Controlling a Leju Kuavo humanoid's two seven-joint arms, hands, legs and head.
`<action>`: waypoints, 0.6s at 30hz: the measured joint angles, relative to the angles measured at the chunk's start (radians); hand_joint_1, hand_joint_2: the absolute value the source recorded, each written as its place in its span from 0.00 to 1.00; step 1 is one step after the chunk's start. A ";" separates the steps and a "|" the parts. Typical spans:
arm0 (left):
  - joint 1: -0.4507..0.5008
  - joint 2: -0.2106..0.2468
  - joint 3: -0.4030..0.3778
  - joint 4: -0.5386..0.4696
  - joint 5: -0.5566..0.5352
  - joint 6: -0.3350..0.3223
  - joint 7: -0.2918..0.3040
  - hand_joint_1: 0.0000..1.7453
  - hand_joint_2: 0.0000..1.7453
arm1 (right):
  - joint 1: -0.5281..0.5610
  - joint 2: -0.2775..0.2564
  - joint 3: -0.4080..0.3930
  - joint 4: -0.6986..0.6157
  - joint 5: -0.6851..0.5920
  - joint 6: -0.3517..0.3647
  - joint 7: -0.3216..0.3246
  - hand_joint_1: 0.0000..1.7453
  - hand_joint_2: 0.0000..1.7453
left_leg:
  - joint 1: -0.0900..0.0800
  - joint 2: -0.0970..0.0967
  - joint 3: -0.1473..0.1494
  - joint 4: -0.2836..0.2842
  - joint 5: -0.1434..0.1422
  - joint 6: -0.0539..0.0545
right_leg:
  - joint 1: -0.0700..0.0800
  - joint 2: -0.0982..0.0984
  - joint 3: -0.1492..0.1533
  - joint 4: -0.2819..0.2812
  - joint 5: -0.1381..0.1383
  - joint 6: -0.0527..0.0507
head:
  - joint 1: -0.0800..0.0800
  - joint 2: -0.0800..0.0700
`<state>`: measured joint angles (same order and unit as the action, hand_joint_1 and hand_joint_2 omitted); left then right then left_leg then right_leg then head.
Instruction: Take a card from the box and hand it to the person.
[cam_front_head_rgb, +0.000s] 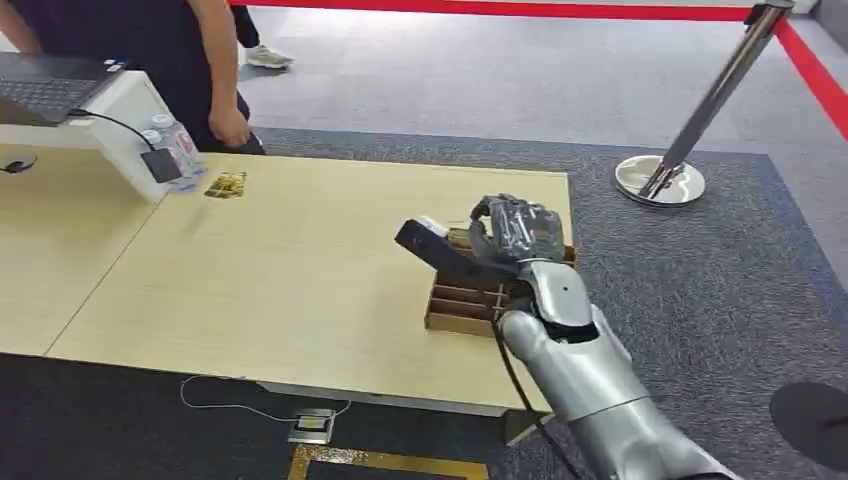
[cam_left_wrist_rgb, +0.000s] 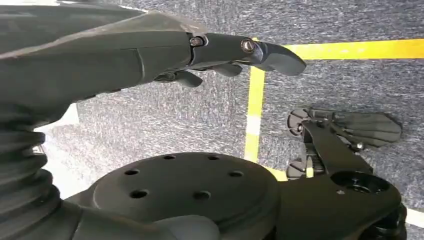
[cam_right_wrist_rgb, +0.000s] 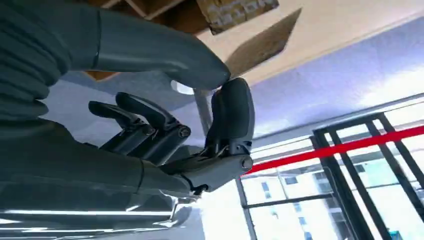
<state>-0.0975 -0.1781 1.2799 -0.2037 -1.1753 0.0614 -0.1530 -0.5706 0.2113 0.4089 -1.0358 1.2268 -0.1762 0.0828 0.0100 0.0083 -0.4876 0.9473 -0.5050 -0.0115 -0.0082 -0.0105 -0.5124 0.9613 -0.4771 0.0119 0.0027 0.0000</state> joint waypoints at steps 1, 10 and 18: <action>0.000 0.000 0.000 0.000 0.000 0.000 0.000 0.00 1.00 | 0.000 -0.005 0.001 -0.022 0.000 0.005 0.000 1.00 1.00 | 0.000 0.000 0.000 0.000 0.000 0.000 | 0.000 0.000 0.000 0.000 0.000 0.000 | 0.000 0.000; -0.001 -0.001 0.001 0.000 0.012 0.006 -0.002 0.00 1.00 | -0.008 -0.013 0.026 -0.198 0.003 0.062 0.000 1.00 1.00 | 0.000 0.000 -0.001 0.000 0.000 0.000 | 0.000 0.000 0.000 0.000 0.000 0.000 | 0.000 0.000; -0.003 -0.002 0.003 0.000 0.021 0.013 -0.006 0.00 1.00 | -0.071 0.030 0.075 -0.237 -0.025 0.014 -0.063 1.00 1.00 | 0.000 0.000 -0.001 0.000 0.000 0.000 | 0.000 0.000 0.000 0.001 0.000 0.000 | 0.000 0.000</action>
<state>-0.1002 -0.1801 1.2825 -0.2033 -1.1540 0.0740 -0.1587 -0.6420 0.2411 0.4841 -1.2726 1.2020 -0.1625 0.0194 0.0102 0.0083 -0.4884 0.9473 -0.5049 -0.0115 -0.0082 -0.0105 -0.5126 0.9620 -0.4771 0.0119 0.0027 0.0000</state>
